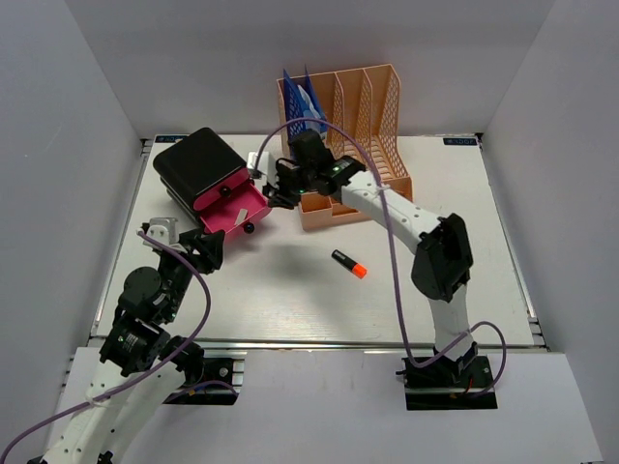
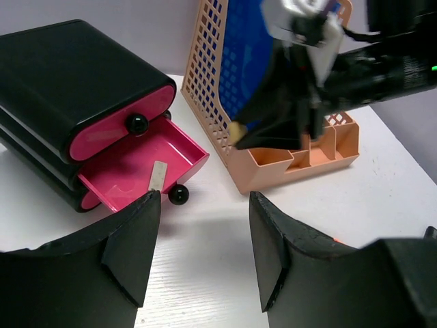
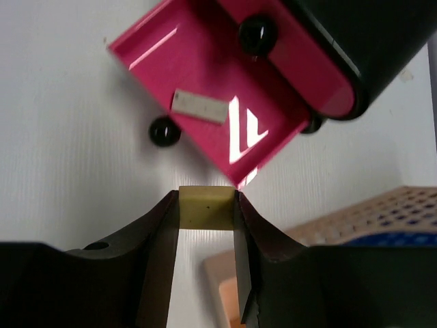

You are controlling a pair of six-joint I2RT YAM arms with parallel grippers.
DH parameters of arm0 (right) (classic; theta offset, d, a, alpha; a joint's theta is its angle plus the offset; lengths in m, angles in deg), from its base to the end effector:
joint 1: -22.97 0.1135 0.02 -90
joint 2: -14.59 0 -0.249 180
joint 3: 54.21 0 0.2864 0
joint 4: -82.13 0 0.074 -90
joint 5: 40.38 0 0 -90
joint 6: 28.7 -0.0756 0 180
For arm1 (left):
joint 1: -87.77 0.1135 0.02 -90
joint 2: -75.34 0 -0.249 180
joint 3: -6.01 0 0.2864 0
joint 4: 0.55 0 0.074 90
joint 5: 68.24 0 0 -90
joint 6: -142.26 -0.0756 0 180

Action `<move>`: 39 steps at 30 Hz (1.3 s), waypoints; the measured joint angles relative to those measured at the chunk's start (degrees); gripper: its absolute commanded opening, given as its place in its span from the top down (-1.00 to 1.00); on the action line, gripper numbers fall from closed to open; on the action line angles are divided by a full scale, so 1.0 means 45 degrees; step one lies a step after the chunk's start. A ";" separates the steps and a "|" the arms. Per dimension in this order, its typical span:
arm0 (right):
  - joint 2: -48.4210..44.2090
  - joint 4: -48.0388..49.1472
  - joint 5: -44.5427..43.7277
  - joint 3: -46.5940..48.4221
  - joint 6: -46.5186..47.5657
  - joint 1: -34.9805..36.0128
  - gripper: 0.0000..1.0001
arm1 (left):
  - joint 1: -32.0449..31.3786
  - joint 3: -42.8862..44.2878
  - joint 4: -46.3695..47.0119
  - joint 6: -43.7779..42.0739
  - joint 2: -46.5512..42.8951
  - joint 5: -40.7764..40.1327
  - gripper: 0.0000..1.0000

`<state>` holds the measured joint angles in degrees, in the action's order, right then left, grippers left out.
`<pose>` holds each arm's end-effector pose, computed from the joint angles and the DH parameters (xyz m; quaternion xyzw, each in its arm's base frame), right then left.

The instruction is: Organize the desk

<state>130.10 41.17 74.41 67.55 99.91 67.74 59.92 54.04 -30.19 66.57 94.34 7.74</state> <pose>0.3534 0.3952 0.2882 -0.6498 0.5798 0.2142 0.4423 0.1698 -0.0690 0.3320 -0.0021 0.7107 -0.1701 0.6826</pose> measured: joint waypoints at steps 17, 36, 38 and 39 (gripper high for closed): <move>0.3993 0.3915 -0.1491 0.2259 -0.4002 0.0903 -0.17 | 0.0000 -0.0005 0.0000 0.0083 -0.0019 -0.0160 -0.20; -0.5955 0.0180 0.0520 -0.3881 -0.2244 -0.2074 1.00 | 0.0010 0.1511 -0.0646 -0.0529 1.0287 0.3405 0.92; -0.7276 -0.0005 0.0928 -0.5765 -0.2152 -0.2594 1.00 | 0.0010 0.2477 -0.1035 -0.0937 1.1895 0.3512 0.91; -0.7936 0.0151 0.1132 -0.6985 -0.2229 -0.2754 1.00 | 0.0010 0.2934 -0.1175 -0.1127 1.2551 0.3415 0.90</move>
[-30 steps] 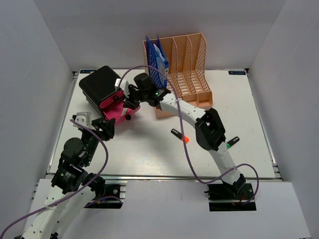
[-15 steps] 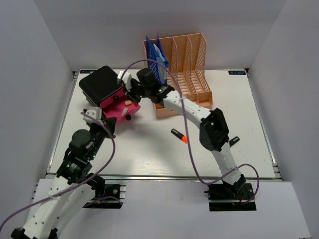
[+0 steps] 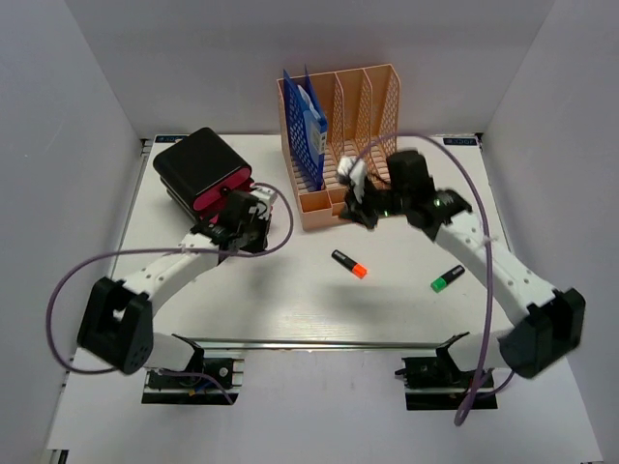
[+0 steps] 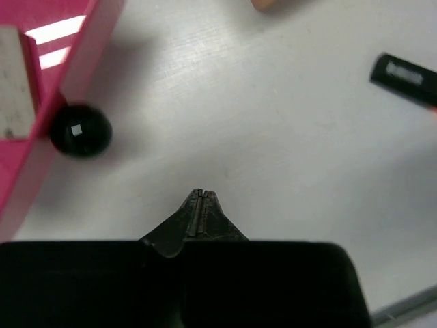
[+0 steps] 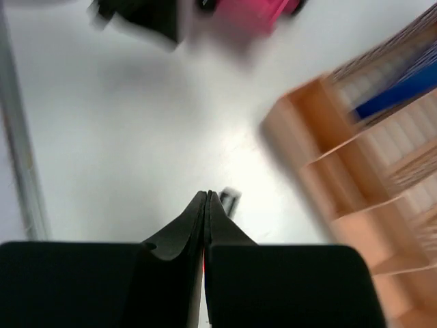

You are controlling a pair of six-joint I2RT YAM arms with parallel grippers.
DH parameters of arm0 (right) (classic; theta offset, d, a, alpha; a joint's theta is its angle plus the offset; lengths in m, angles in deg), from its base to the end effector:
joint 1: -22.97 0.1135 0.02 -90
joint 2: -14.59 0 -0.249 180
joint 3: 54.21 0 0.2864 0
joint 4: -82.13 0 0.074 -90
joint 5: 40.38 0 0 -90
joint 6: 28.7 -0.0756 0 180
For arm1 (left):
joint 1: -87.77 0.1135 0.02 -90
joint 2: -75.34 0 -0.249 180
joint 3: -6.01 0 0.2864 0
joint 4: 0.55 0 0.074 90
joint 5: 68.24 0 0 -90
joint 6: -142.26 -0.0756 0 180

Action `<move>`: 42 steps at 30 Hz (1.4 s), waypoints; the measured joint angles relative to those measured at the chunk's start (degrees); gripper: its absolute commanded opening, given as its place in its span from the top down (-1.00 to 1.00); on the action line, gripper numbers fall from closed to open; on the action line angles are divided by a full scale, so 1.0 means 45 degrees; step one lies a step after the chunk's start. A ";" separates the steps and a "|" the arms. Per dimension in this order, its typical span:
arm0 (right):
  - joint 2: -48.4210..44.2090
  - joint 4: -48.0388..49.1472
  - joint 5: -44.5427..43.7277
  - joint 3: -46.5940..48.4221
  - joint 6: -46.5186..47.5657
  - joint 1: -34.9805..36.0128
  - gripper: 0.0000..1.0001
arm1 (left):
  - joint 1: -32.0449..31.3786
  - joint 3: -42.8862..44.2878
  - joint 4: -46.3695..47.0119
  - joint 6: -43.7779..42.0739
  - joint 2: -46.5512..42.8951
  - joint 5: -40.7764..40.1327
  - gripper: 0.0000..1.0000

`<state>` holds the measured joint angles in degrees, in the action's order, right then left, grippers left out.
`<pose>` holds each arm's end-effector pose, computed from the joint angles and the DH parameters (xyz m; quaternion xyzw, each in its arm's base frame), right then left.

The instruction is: Organize the desk

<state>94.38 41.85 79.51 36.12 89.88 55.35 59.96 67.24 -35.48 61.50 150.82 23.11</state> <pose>0.2996 0.2346 0.3417 -0.5354 0.6545 0.2390 0.4773 0.2937 -0.1569 0.1709 0.1553 0.9242 -0.1213 0.3271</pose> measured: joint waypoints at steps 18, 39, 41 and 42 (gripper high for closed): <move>-0.4891 0.4512 0.1234 -0.7995 -0.1598 -0.1923 1.00 | -0.0257 0.3215 -0.0923 -0.1787 0.4682 -0.5071 0.81; -0.5163 0.4614 0.2142 -0.8199 -0.1477 -0.2735 1.00 | 0.0102 0.4770 0.0471 -0.2642 0.6679 -0.8383 0.80; -0.5226 0.4614 0.2171 -0.8204 -0.1447 -0.2807 1.00 | 0.0194 0.4775 0.0622 -0.2725 0.6679 -0.8529 0.76; -0.5241 0.4614 0.2181 -0.8204 -0.1438 -0.2841 1.00 | 0.0257 0.4775 0.0709 -0.2759 0.6679 -0.8578 0.76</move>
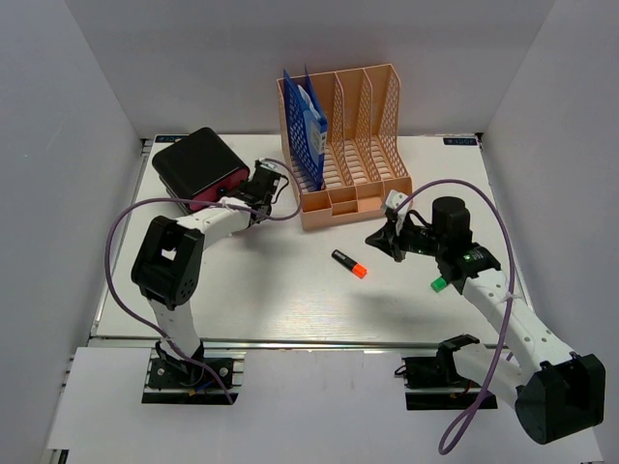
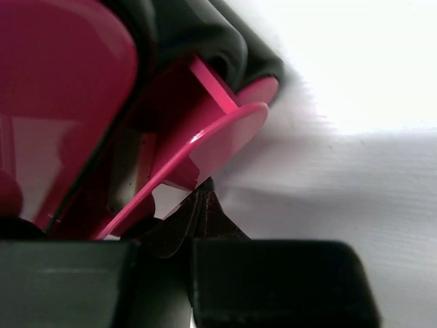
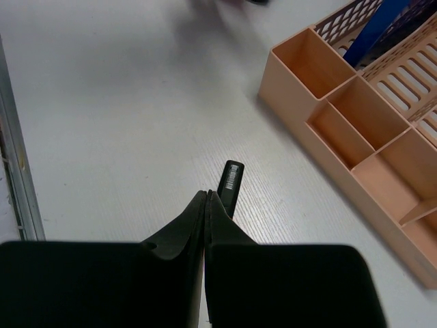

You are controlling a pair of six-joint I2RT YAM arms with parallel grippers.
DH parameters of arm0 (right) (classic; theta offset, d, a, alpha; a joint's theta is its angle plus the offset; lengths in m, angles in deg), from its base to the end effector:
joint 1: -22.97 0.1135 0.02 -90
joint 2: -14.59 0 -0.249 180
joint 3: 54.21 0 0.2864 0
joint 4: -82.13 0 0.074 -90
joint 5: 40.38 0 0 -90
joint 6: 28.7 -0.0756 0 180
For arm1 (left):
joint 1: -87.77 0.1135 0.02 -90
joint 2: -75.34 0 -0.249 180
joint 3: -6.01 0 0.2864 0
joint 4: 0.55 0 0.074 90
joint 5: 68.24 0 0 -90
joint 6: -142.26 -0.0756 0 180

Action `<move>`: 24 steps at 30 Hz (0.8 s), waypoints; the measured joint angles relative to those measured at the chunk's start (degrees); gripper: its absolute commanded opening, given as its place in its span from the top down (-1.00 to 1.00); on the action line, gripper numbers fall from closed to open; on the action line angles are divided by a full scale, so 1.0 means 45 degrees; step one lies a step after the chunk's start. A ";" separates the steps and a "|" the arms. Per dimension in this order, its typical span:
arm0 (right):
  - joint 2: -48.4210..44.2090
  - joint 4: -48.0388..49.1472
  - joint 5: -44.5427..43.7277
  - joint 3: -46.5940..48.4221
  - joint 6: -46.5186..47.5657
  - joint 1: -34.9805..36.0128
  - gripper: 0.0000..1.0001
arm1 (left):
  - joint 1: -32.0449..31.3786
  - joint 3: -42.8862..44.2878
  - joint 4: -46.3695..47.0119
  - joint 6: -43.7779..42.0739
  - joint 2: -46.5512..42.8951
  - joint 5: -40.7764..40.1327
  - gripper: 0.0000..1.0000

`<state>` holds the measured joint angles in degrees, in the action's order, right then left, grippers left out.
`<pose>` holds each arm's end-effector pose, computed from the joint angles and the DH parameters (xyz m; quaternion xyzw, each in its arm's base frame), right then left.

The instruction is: Organize the desk

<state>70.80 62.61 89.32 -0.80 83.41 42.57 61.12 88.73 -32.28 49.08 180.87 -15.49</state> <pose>0.2568 0.1427 0.2563 -0.4548 0.6627 0.2705 0.5298 0.4035 -0.1513 0.1331 0.1383 0.8972 0.2392 0.3444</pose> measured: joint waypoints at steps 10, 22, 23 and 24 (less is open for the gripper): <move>-0.0005 0.0000 0.0228 0.0000 0.0131 -0.0209 1.00 | 0.0563 0.0505 0.0442 -0.0102 0.0049 -0.0423 0.57; -0.0010 -0.0010 0.0325 -0.0165 0.0189 -0.0355 1.00 | 0.0481 -0.1234 0.0865 0.0165 -0.1379 0.1137 0.86; -0.0010 -0.0015 0.0330 -0.0165 0.0189 -0.0355 1.00 | 0.0471 -0.1753 0.0967 0.0233 -0.1846 0.1506 0.84; -0.0010 -0.0015 0.0345 -0.0165 0.0189 -0.0355 1.00 | 0.0461 -0.2205 0.1001 0.0262 -0.2283 0.1773 0.71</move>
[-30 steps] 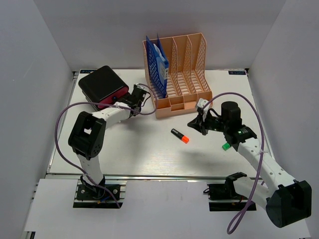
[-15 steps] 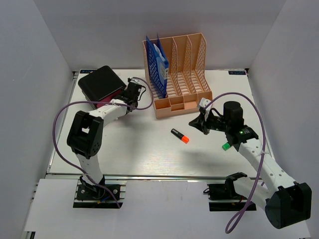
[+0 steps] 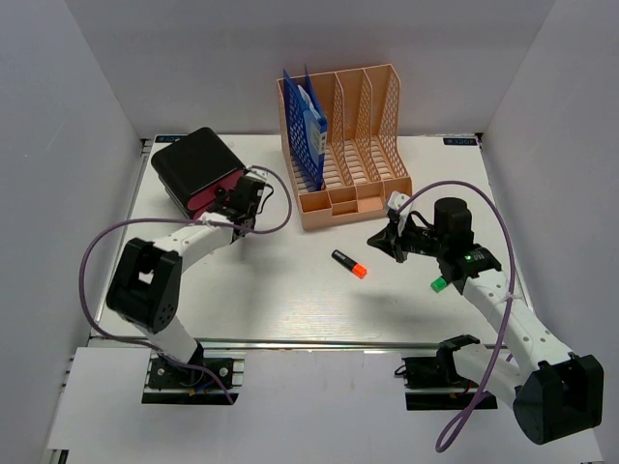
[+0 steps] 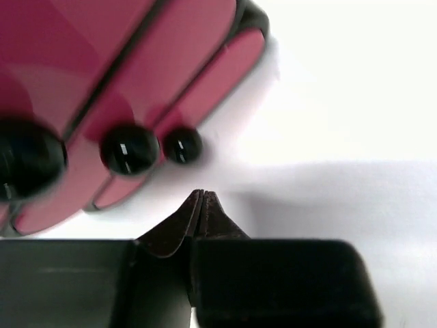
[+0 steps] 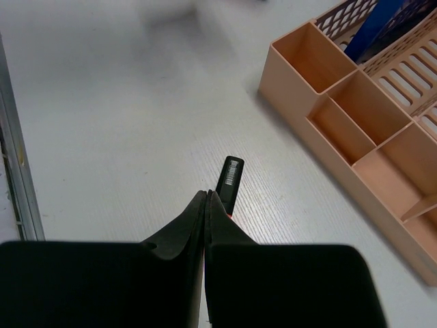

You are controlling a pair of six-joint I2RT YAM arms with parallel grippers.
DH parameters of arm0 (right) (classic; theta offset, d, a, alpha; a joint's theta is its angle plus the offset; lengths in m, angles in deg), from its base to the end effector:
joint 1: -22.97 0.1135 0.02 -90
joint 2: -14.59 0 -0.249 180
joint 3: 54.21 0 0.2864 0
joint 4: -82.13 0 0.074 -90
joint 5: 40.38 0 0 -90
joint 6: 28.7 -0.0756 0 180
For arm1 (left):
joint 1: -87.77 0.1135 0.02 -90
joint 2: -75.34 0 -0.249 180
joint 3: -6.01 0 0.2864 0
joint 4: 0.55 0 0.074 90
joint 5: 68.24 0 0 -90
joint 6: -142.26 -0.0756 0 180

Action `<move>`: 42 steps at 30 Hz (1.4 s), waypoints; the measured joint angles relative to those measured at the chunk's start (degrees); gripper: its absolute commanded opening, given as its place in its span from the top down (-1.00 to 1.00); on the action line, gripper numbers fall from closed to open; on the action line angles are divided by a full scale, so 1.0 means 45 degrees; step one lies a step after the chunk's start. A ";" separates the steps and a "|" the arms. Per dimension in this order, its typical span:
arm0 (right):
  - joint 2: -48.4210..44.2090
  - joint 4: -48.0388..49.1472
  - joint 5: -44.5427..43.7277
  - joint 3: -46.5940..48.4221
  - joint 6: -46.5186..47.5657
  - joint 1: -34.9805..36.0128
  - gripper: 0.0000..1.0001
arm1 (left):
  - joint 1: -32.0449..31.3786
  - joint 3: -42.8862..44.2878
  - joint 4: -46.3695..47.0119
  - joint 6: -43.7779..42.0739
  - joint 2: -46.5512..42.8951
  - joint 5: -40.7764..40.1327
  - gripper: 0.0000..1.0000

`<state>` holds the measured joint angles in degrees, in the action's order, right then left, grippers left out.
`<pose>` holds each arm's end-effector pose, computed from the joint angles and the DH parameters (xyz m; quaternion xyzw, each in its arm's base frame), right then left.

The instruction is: Organize the desk

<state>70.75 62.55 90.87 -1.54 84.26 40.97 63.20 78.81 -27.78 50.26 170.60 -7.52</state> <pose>0.2581 0.1363 0.2516 -0.4551 0.6634 0.2712 0.5283 0.3774 -0.1319 0.1453 0.1240 0.9040 0.1674 0.3734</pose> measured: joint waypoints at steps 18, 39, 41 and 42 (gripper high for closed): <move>-0.0068 0.0000 0.0170 -0.0005 0.0053 -0.0005 1.00 | -0.0350 -0.1666 0.2093 -0.1025 0.1768 -0.2414 -0.04; 0.0155 -0.0005 0.0209 -0.0005 0.0291 -0.0010 1.00 | -0.0733 -0.0787 0.4537 -0.2720 0.3152 -0.4750 -0.05; 0.0155 -0.0005 0.0209 -0.0005 0.0301 -0.0005 1.00 | -0.0733 -0.0787 0.4566 -0.2720 0.3152 -0.4789 -0.02; 0.0155 -0.0005 0.0209 -0.0005 0.0306 -0.0005 1.00 | -0.0733 -0.0787 0.4585 -0.2715 0.3157 -0.4818 0.00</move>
<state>71.45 62.53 91.81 -1.56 85.64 40.95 59.90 75.27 -7.15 38.04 184.81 -29.20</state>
